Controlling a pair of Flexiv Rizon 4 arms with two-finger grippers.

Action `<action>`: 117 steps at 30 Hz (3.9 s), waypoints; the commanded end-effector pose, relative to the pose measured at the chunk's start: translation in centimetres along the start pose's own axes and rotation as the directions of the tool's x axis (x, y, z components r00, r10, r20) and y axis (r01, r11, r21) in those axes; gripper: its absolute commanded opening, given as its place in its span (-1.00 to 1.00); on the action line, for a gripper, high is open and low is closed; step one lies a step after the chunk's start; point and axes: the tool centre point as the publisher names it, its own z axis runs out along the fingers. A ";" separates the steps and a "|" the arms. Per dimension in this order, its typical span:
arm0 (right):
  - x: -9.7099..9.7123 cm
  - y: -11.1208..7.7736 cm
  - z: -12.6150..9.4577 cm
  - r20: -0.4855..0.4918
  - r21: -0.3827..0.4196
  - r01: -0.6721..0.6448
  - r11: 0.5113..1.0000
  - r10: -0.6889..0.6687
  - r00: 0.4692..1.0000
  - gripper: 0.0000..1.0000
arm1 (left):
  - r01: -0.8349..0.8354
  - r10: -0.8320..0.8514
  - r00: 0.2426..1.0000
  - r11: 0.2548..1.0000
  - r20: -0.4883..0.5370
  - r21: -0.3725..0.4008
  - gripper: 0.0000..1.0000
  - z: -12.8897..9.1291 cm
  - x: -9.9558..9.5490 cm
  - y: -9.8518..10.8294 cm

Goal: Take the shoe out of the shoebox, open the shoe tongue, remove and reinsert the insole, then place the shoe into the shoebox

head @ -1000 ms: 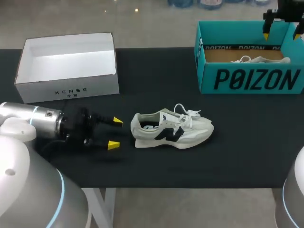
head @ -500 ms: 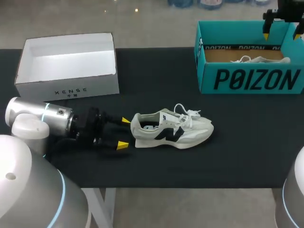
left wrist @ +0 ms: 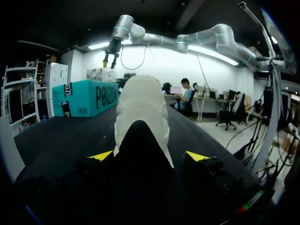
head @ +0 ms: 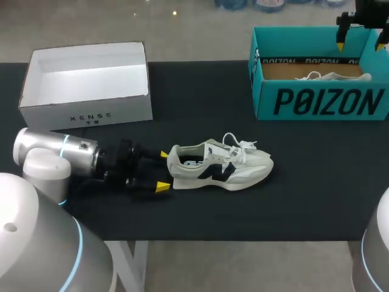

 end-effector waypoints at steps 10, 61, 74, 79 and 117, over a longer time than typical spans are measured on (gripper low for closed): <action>0.0 0.0 0.0 0.001 0.000 0.000 1.000 0.000 1.000 1.00 | -0.031 0.031 0.999 0.999 -0.019 -0.008 1.00 1.8 -1.4 0.0; 15.9 -14.7 -3.3 0.070 0.163 0.014 0.987 -0.025 0.997 1.00 | -0.042 0.042 0.999 0.999 -0.014 0.003 -1.00 2.1 -1.3 1.0; 21.0 -19.8 -2.8 0.099 0.230 0.087 0.969 -0.112 0.989 1.00 | -0.042 0.042 0.999 0.999 -0.014 0.003 -1.00 2.1 -1.3 1.0; 21.0 -19.8 -2.8 0.099 0.230 0.087 0.969 -0.112 0.989 1.00 | -0.042 0.042 0.999 0.999 -0.014 0.003 -1.00 2.1 -1.3 1.0; 36.2 -34.2 -0.7 0.010 0.249 0.203 0.947 -0.212 0.977 1.00 | -0.042 0.042 0.999 0.999 -0.014 0.003 -1.00 2.1 -1.3 1.0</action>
